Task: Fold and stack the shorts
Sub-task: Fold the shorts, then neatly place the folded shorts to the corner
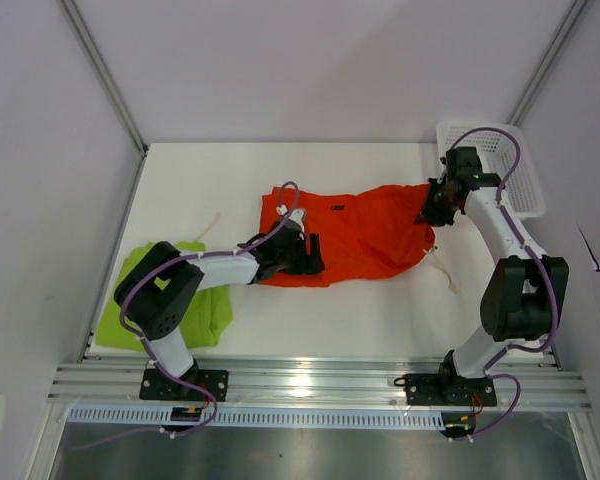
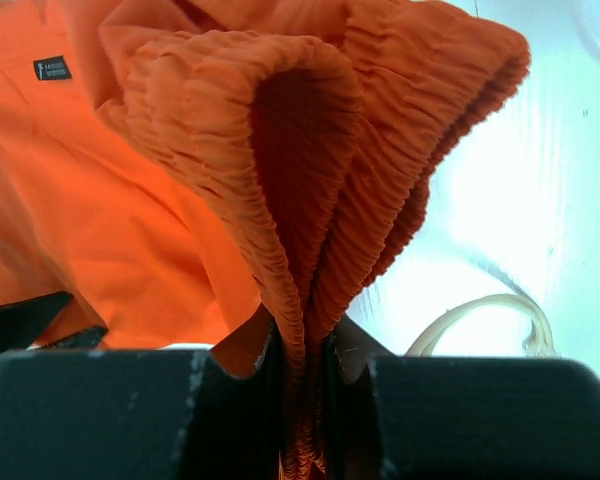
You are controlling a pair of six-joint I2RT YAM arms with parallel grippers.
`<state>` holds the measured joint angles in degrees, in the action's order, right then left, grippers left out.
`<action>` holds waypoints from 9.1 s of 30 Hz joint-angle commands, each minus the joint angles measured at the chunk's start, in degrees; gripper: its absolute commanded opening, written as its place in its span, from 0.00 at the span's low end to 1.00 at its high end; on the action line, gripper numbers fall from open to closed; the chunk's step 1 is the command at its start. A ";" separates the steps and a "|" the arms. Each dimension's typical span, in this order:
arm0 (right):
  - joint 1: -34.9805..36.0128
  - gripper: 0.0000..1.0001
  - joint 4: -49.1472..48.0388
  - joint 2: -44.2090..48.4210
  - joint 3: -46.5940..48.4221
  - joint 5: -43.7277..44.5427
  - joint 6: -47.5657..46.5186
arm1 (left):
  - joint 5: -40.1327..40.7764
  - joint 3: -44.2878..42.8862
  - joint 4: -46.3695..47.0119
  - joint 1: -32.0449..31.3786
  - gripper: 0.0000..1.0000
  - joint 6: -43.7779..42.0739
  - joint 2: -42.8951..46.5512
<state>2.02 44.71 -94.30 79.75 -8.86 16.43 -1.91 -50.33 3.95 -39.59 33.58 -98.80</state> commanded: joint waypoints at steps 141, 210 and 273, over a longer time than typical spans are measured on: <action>36.56 0.08 -62.38 -23.47 -8.38 -10.21 19.79 | 2.71 2.25 -2.10 15.78 0.25 -0.88 6.10; 11.34 0.19 -48.40 -37.28 10.79 -41.59 13.63 | -2.57 -13.31 -2.36 18.32 0.16 -5.19 -2.37; 9.76 0.99 -49.62 -14.67 -21.22 -35.25 10.73 | -7.40 21.84 -2.90 17.88 0.99 5.09 37.02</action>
<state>11.55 -1.21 -105.38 55.33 -41.28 28.62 -8.27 -30.59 -4.99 -21.47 35.59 -63.26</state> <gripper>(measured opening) 0.993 0.990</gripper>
